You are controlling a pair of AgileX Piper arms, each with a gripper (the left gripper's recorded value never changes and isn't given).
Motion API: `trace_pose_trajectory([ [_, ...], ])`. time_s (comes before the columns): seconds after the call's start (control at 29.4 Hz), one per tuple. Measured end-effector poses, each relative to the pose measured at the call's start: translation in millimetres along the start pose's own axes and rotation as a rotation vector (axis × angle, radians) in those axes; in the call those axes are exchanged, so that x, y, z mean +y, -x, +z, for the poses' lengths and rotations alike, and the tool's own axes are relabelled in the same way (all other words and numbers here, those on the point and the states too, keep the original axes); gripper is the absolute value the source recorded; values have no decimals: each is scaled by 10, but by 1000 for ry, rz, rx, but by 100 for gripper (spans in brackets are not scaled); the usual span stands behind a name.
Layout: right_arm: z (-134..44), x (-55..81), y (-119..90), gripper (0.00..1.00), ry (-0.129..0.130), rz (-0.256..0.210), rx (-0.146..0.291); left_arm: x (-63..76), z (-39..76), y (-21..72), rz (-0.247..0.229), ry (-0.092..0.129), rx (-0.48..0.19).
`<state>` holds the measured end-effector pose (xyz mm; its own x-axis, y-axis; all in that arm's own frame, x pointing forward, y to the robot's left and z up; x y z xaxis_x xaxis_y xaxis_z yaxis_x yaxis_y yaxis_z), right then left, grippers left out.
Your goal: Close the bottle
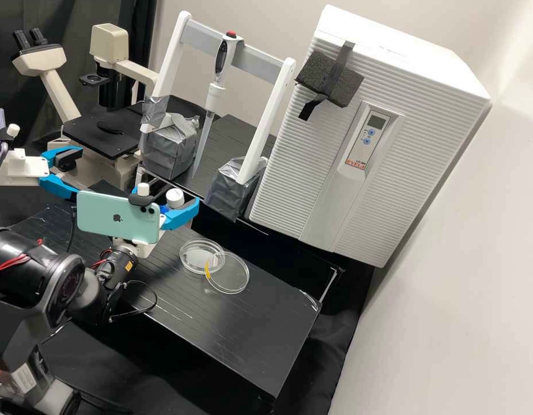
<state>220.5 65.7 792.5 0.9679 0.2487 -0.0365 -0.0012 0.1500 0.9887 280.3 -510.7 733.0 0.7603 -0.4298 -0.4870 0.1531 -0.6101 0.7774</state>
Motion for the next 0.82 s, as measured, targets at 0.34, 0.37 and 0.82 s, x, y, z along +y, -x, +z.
trace_pose_trajectory([
  [0.34, -10, -10, 6, 100, 6, -10, 17, -16, 73, 3, 30, -78, 4],
  [0.37, -12, -11, 6, 100, 7, -12, 18, -13, 78, 4, 38, -92, 7],
  [0.82, -16, -14, 6, 100, 9, -16, 24, 28, 149, 72, 104, -186, 62],
])
